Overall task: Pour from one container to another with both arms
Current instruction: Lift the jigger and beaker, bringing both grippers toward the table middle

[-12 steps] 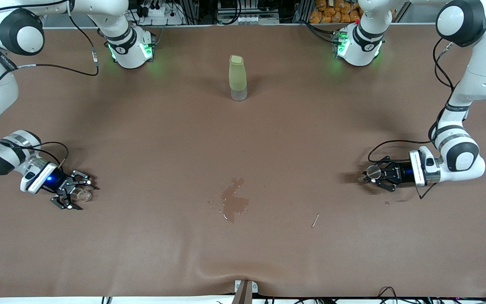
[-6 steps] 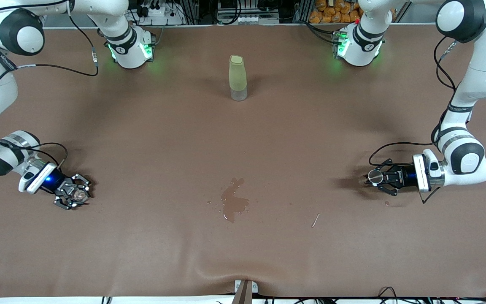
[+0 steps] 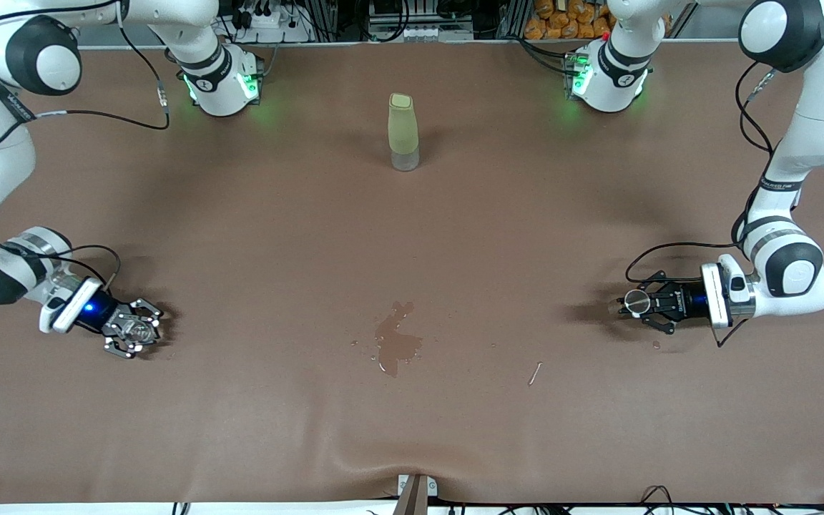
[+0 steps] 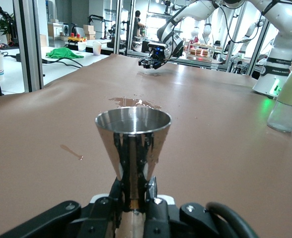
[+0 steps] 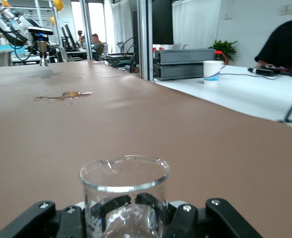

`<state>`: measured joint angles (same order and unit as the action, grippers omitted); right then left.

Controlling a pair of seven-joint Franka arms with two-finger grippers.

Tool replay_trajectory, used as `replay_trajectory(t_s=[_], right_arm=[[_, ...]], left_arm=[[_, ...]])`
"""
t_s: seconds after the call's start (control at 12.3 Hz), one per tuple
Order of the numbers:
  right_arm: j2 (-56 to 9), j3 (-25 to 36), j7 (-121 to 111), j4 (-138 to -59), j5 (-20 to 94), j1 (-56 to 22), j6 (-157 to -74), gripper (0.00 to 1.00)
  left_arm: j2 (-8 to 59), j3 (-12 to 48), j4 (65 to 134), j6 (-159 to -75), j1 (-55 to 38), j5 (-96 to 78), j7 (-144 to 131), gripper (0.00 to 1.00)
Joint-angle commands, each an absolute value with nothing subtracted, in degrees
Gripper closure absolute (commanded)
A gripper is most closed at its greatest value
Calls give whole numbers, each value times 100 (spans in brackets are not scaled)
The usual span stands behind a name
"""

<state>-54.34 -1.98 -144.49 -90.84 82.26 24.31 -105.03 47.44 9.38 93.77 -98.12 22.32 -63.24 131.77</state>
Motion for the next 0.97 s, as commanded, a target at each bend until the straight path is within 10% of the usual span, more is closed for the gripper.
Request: replay_trajectory(t_s=[0.0, 0.89], right_arm=[[-5502, -167, -14204, -8737, 8385, 2137, -10459, 100], [-5396, -501, -13782, -8631, 9913, 687, -10661, 100]], left_arm=[[4641, 1010, 9300, -9791, 2197, -6478, 12877, 100], [4614, 1046, 8736, -10186, 1644, -6478, 11593, 100]])
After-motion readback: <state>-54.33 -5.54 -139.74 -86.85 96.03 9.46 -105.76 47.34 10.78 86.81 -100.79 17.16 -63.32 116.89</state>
